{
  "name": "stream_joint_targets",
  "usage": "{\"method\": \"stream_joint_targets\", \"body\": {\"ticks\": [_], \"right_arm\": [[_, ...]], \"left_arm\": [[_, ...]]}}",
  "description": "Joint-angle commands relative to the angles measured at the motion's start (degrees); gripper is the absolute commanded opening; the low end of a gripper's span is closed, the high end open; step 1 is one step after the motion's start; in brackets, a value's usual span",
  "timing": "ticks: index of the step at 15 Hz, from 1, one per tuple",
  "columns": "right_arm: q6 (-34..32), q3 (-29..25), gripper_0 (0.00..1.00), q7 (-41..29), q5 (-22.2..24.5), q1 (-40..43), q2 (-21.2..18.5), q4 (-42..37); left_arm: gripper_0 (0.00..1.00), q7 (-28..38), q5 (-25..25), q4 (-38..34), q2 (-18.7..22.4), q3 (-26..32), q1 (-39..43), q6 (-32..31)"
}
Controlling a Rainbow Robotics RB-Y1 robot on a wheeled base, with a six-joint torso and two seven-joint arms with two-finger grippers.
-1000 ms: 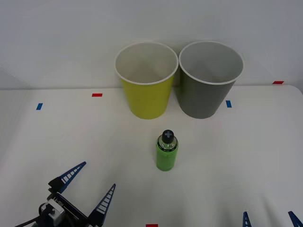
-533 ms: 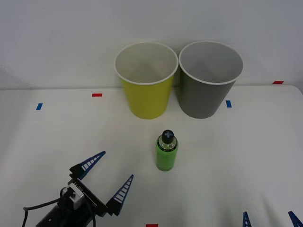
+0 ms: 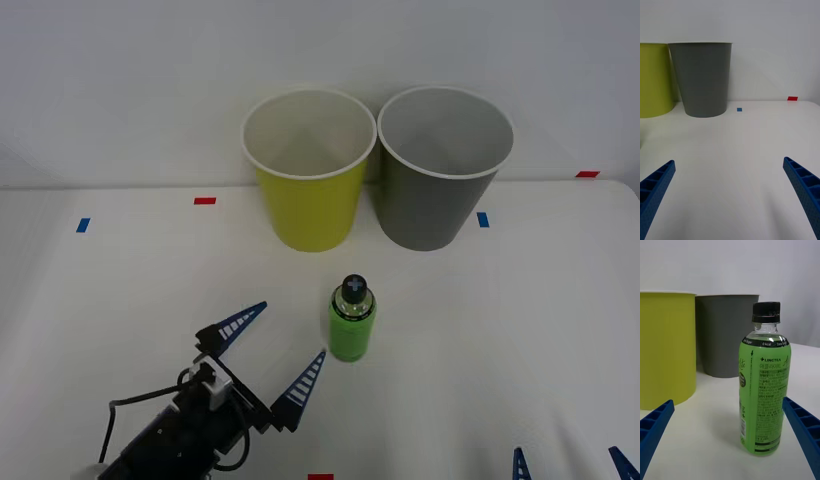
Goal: Put cans in the gray bin and PET bottles in the light green bin.
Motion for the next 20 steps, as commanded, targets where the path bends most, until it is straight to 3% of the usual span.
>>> {"method": "stream_joint_targets", "body": {"ticks": [1,7,20], "right_arm": [[0.00,0.00,1.00,0.00,0.00,0.00,0.00,0.00],[0.00,0.00,1.00,0.00,0.00,0.00,0.00,0.00],[0.00,0.00,1.00,0.00,0.00,0.00,0.00,0.00]], "left_arm": [[1.00,-0.41,1.04,0.02,-0.84,-2.56,-1.53,0.24],[1.00,-1.55,1.57,0.02,-1.28,-5.63,-5.04,2.26],[1.00,-2.78,4.38,0.11,-4.88,-5.10,-10.05,10.35]]}}
